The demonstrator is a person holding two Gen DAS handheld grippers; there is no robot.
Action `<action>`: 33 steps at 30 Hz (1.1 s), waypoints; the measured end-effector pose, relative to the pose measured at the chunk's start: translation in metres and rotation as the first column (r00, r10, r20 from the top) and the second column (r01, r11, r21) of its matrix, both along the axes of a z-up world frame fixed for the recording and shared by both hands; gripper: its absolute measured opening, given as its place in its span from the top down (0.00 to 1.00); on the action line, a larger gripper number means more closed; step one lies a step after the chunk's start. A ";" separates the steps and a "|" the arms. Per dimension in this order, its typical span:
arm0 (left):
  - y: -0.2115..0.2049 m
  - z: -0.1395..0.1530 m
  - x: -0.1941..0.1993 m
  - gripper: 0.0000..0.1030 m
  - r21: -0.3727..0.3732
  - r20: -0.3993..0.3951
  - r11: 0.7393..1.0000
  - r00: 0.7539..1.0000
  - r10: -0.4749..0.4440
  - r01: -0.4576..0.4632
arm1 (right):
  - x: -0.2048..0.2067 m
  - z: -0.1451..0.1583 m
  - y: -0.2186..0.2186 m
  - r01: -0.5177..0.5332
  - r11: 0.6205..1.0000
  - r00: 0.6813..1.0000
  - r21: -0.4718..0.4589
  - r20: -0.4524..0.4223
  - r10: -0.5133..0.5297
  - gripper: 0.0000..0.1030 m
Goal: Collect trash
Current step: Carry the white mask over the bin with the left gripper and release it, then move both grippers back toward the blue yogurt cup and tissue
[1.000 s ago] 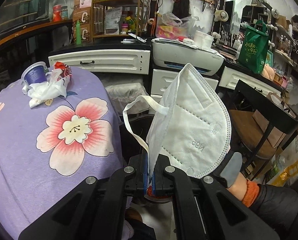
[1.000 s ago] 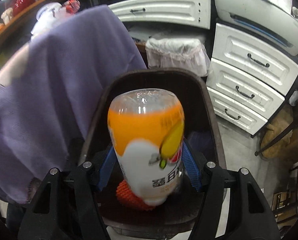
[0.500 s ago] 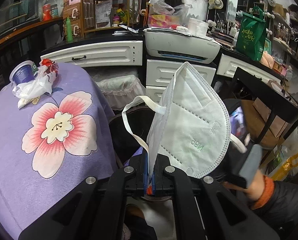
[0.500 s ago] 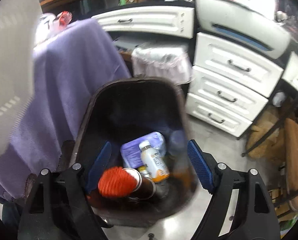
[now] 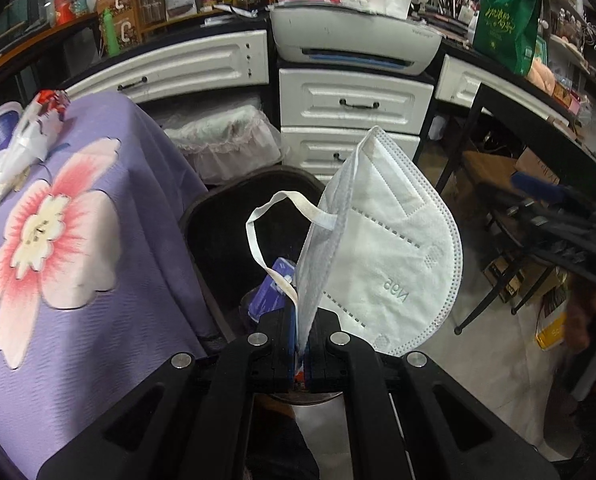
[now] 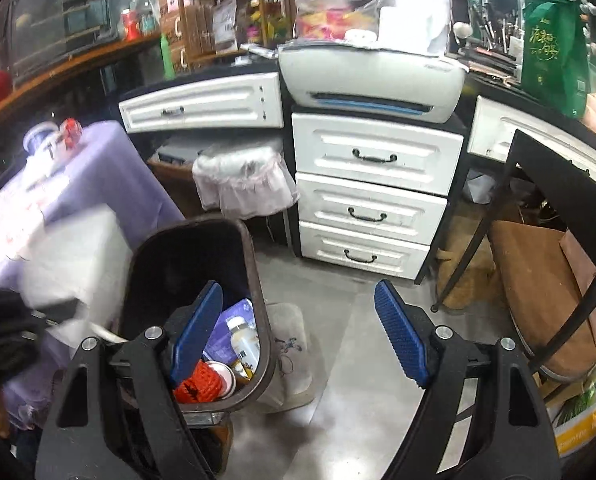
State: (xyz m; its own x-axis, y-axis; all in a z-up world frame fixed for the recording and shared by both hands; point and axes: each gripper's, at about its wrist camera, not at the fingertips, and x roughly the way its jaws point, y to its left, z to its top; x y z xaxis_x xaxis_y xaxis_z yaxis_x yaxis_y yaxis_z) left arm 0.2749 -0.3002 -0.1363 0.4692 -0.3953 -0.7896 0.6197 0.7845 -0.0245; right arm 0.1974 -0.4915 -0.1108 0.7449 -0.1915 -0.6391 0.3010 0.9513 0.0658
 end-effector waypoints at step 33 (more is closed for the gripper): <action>-0.027 -0.035 0.022 0.30 0.080 -0.060 0.997 0.998 0.019 -0.014 | -0.017 0.017 -0.006 -0.015 0.992 0.991 0.129 0.133 -0.002 0.22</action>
State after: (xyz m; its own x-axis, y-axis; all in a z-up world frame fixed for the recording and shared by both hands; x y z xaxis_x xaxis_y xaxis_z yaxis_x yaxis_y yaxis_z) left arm 0.2965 -0.3268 -0.1717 0.4257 -0.3230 -0.8453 0.6061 0.7954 0.0013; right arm 0.1804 -0.4973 -0.0940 0.8257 -0.1085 -0.5535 0.2750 0.9342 0.2271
